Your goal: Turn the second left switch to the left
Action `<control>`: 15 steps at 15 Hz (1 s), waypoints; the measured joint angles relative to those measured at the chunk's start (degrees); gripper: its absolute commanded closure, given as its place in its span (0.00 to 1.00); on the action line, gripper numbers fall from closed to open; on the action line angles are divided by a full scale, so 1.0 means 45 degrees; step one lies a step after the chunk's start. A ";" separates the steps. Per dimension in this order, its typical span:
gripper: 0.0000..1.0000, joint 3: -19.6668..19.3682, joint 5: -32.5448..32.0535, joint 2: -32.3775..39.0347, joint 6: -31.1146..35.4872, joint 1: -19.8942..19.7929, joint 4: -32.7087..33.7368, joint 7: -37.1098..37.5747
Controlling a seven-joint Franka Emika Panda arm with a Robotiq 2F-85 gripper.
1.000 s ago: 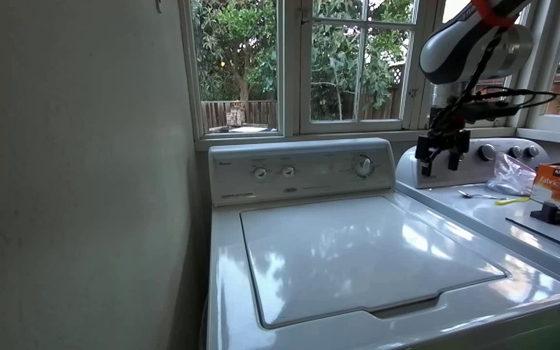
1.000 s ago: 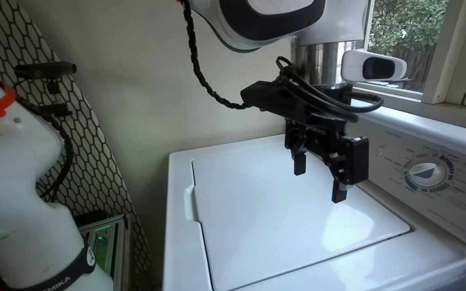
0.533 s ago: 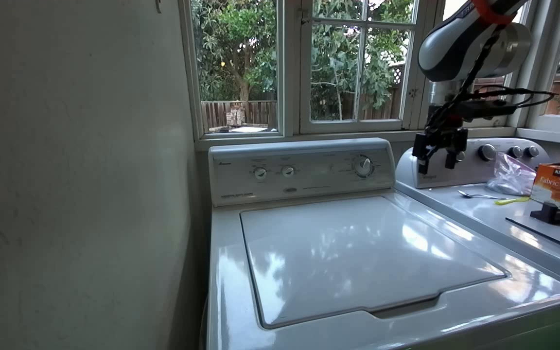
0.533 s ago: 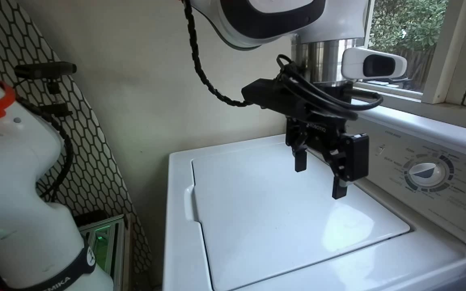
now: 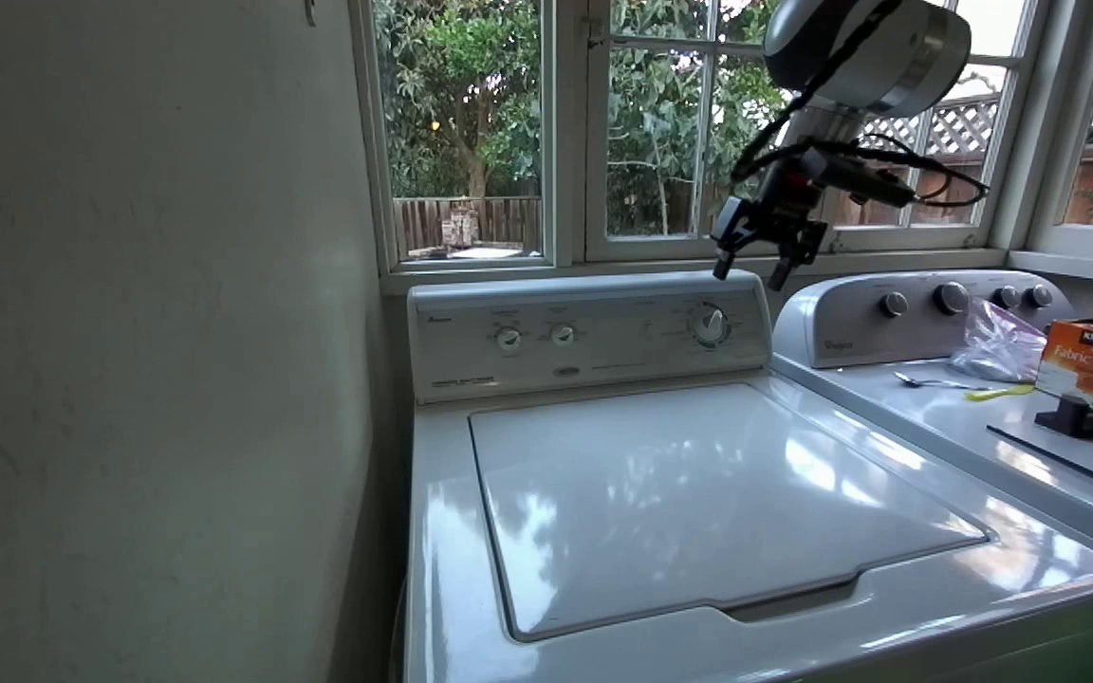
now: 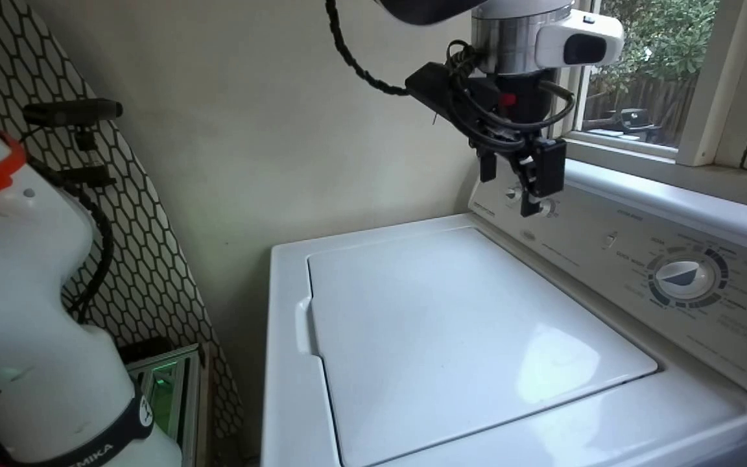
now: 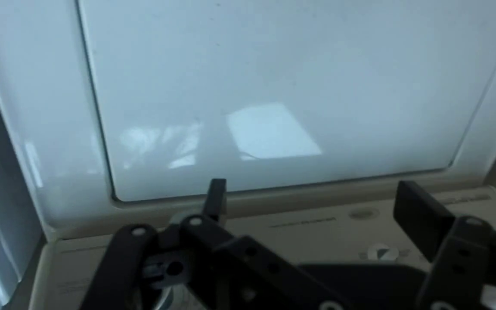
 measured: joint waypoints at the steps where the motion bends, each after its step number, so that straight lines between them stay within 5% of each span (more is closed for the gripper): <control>1: 0.00 0.0074 0.0621 0.0187 0.0084 0.0093 0.0227 0.0325; 8: 0.00 0.0950 0.3458 0.2809 0.2490 0.0224 0.1957 0.3261; 15: 0.00 0.1301 0.3870 0.4312 0.2381 0.0184 0.3222 0.2975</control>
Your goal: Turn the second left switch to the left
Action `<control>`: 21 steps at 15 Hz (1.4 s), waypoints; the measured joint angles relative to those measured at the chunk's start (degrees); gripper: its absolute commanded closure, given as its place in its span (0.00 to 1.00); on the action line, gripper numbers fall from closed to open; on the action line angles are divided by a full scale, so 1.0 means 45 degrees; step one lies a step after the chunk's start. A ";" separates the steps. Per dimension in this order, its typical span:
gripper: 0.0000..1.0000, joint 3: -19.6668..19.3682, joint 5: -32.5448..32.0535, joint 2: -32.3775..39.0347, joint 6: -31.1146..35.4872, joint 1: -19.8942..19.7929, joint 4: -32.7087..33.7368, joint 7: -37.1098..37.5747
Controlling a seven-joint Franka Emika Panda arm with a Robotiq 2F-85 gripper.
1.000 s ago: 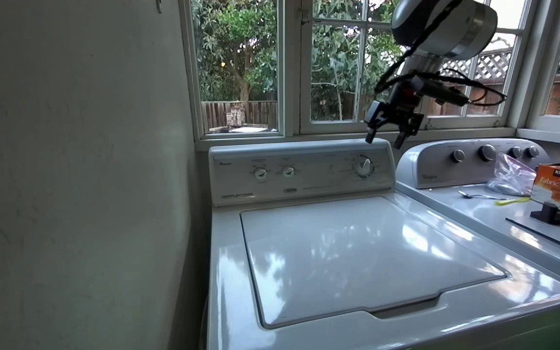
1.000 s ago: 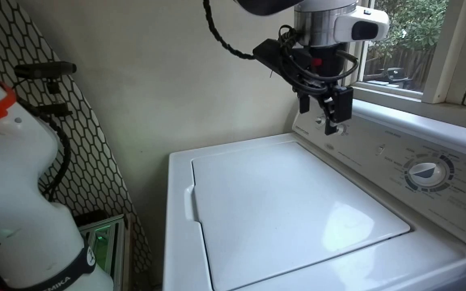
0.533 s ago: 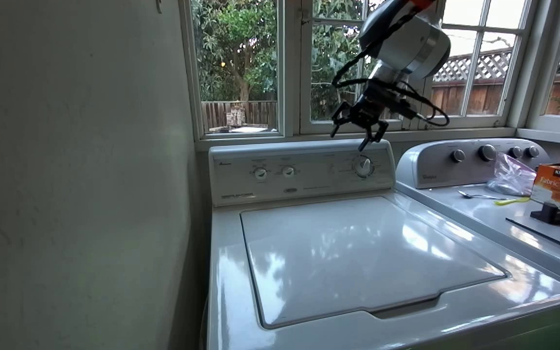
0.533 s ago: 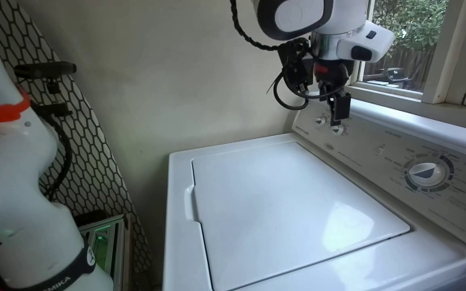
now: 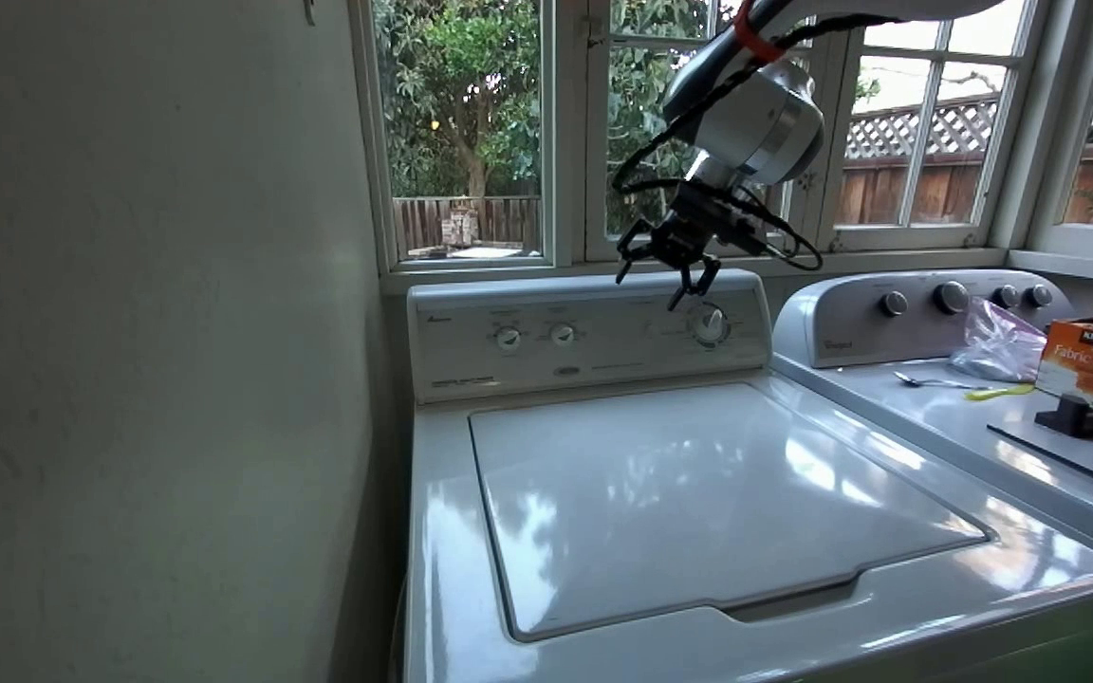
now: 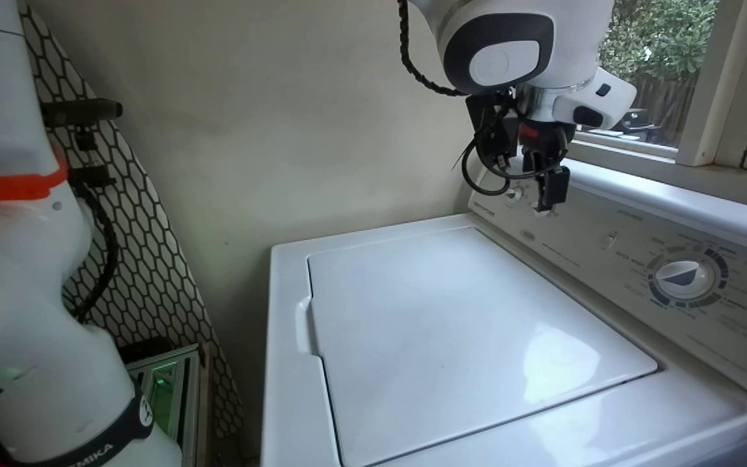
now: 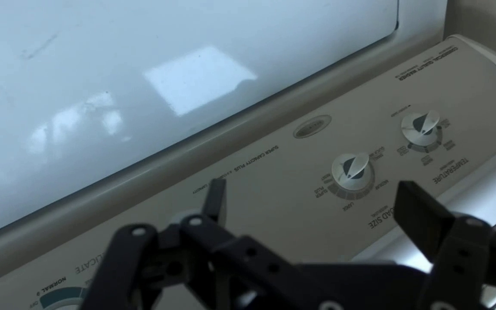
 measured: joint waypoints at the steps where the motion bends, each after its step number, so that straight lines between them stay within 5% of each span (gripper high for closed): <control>1: 0.00 0.0000 0.0000 -0.0001 -0.0019 -0.0016 0.0029 -0.0018; 4: 0.00 0.0195 0.0424 0.0023 -0.0020 -0.0073 0.0101 -0.0245; 10: 0.00 0.1681 0.4208 0.1428 -0.0050 0.0093 0.1564 -0.0857; 14: 0.00 0.1805 0.5722 0.2656 -0.0049 0.0122 0.2372 -0.0496; 21: 0.00 0.1481 0.6108 0.3451 0.0113 0.0107 0.2786 0.0890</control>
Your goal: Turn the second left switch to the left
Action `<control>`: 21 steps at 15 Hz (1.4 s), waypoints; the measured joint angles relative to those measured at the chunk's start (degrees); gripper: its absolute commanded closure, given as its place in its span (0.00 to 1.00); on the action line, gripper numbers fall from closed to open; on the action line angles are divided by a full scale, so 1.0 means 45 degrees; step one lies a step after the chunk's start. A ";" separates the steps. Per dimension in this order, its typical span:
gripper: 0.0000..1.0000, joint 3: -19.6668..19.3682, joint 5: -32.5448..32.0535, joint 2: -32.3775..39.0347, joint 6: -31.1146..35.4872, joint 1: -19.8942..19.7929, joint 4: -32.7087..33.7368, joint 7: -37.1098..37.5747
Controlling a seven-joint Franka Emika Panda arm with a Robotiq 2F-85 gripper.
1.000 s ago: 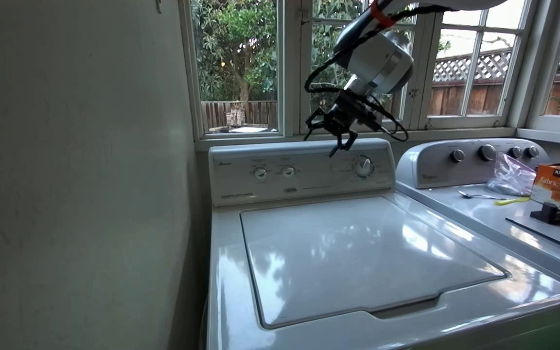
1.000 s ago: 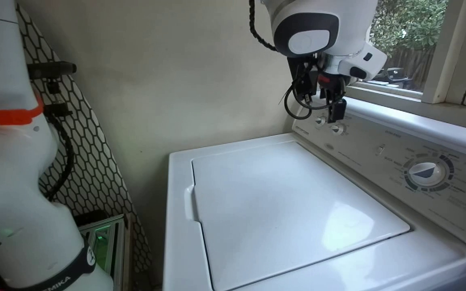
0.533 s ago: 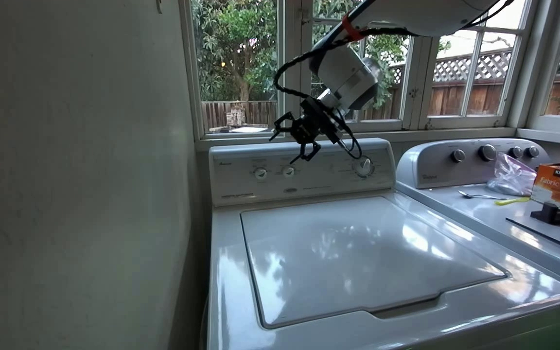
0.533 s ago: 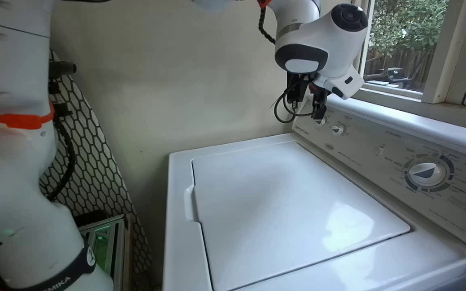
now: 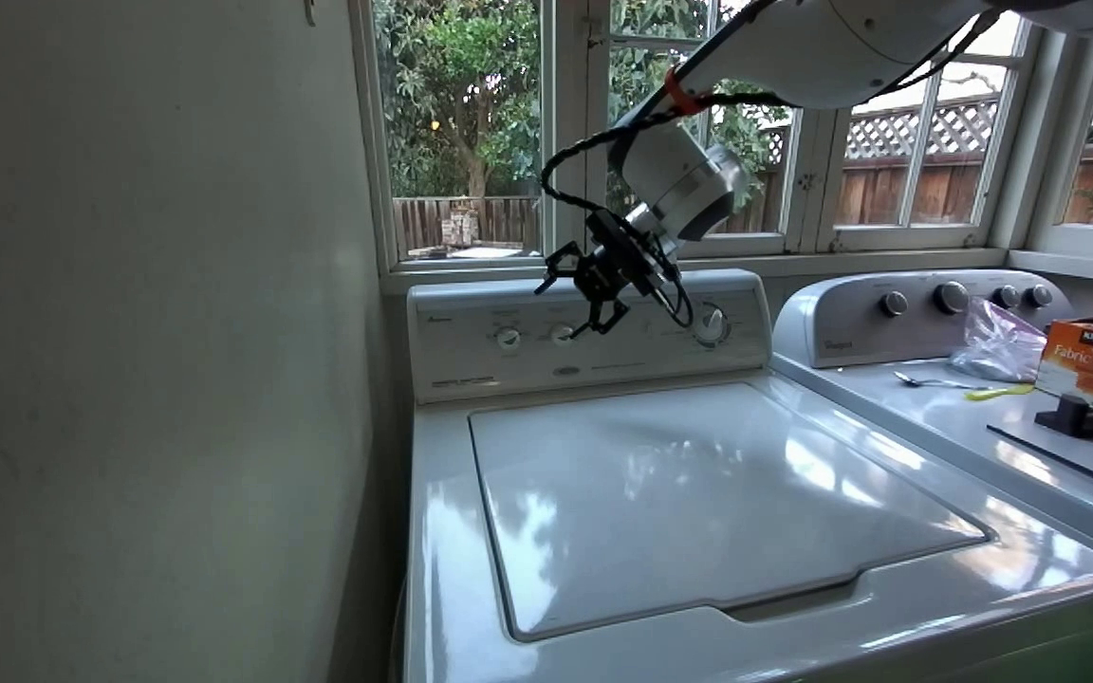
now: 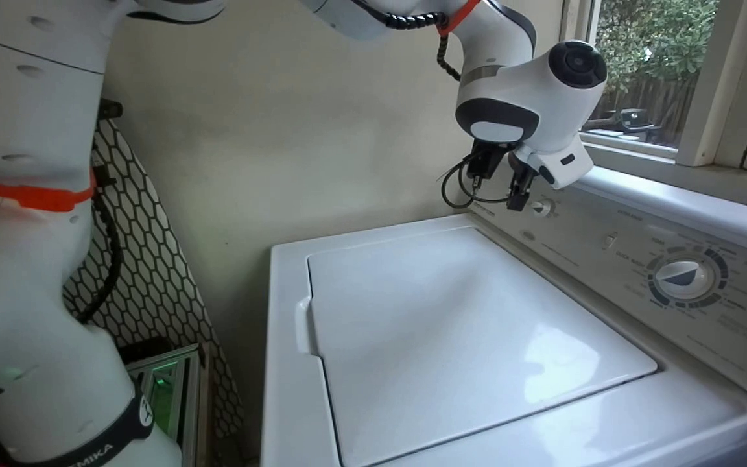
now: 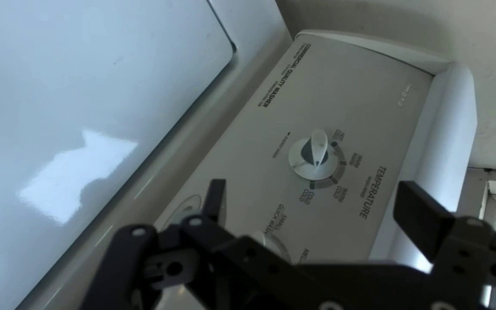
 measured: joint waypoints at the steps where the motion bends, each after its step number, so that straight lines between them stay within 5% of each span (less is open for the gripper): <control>1: 0.00 0.0000 0.0000 0.0000 0.0002 0.0013 0.0015 0.0034; 16: 0.02 -0.0126 0.1548 0.0764 -0.0074 -0.0417 0.0179 -0.0036; 18: 0.11 -0.0130 0.1691 0.0912 -0.0074 -0.0417 0.0300 -0.0032; 21: 0.40 -0.0191 0.1874 0.1024 -0.0074 -0.0419 0.0468 -0.0020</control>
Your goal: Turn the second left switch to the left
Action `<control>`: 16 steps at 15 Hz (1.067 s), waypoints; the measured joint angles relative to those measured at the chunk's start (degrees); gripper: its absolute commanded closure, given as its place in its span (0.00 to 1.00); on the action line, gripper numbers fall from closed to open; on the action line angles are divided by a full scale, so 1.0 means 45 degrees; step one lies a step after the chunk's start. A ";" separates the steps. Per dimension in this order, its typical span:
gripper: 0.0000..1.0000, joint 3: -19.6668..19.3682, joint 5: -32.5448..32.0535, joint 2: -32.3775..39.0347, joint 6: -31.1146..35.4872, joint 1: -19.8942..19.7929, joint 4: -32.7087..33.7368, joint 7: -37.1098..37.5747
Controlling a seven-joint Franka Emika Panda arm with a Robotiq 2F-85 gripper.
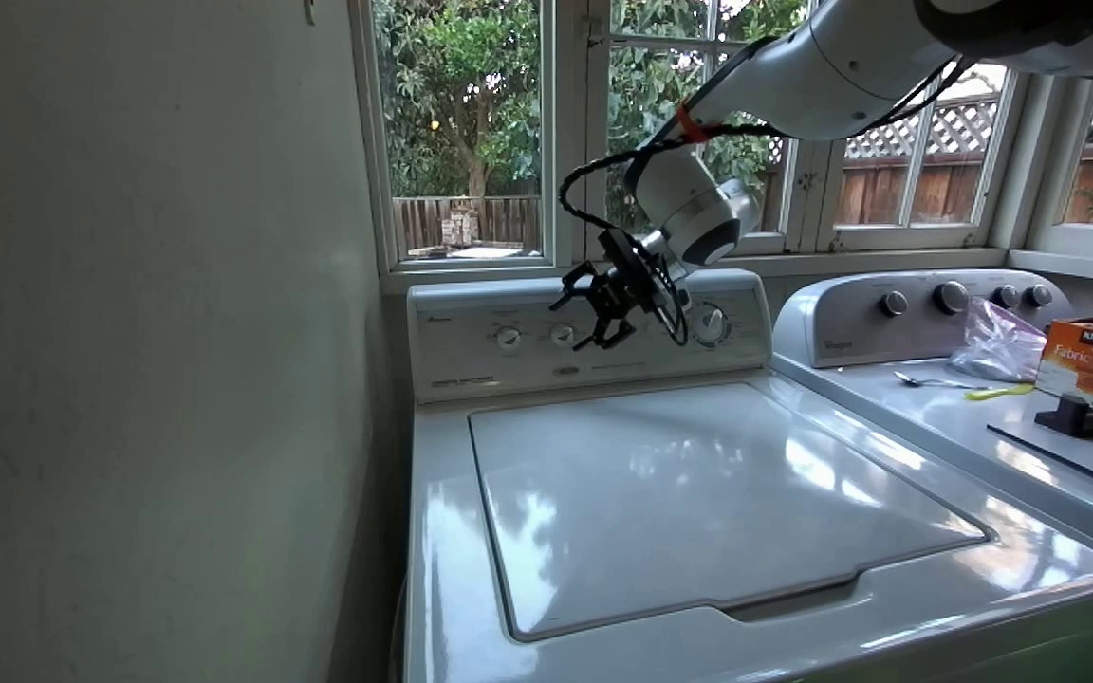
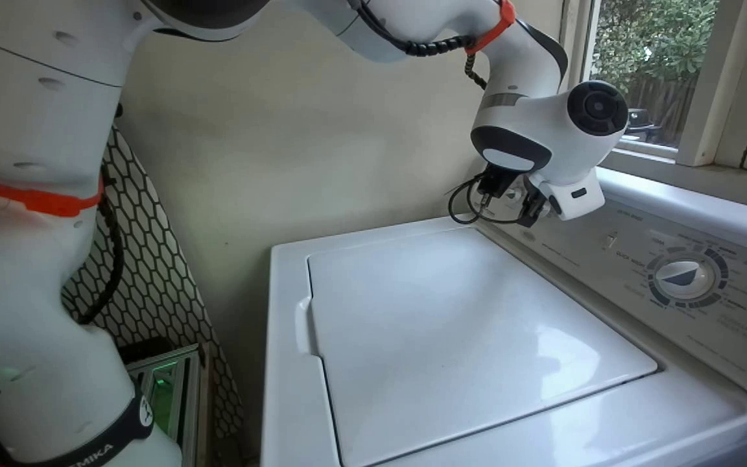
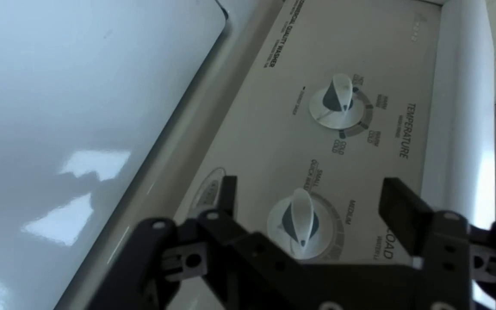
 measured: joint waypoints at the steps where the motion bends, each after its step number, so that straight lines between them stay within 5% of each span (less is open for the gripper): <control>1: 0.48 -0.0026 0.0041 0.0011 0.0000 -0.0001 0.0045 0.0004; 4: 0.49 -0.0091 0.0086 0.0016 0.0000 -0.0006 0.0149 0.0029; 9: 0.80 -0.0129 0.0086 0.0067 0.0000 -0.0006 0.0173 0.0059; 15: 0.76 -0.0140 0.0068 0.0283 -0.0016 0.0014 0.0226 0.0119; 16: 0.83 -0.0143 0.0064 0.0294 -0.0016 0.0015 0.0252 0.0157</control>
